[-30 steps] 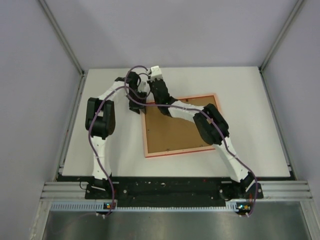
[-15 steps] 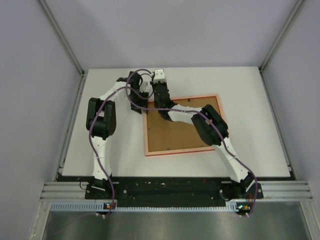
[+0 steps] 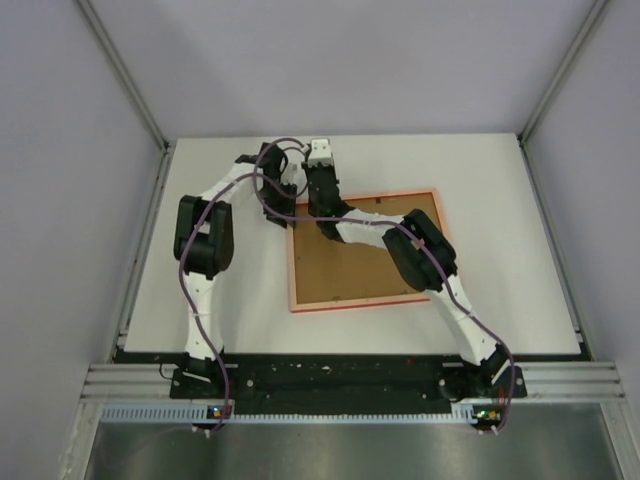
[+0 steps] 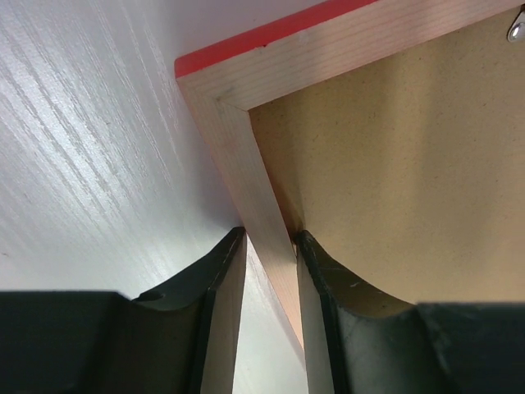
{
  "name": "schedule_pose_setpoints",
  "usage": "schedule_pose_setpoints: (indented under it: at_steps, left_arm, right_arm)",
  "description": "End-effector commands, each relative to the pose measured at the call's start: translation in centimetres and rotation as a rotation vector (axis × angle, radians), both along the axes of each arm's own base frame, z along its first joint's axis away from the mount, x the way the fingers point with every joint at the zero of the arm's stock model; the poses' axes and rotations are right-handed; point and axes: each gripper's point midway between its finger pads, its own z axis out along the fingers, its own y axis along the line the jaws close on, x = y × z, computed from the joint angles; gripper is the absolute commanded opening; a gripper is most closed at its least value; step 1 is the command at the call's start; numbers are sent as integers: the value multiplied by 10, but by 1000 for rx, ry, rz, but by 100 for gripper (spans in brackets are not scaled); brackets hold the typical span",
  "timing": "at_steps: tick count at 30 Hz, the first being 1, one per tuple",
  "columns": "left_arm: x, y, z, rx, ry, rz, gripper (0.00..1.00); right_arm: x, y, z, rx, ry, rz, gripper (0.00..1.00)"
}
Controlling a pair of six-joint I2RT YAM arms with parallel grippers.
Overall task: Take the photo out of the frame
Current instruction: Release the photo frame item from the photo frame.
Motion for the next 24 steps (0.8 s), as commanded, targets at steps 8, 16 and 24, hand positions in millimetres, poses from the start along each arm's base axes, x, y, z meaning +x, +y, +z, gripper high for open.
schedule_pose_setpoints:
  at_steps: [8,16,24]
  left_arm:
    - [-11,28,-38,168,57,8,24]
    - [-11,28,-37,168,57,9,24]
    - [-12,28,-38,166,60,10,24]
  right_arm:
    - [-3,-32,35,13,-38,-169,0]
    - [-3,-41,30,14,10,-243,0]
    - [-1,-32,21,42,95,-226,0]
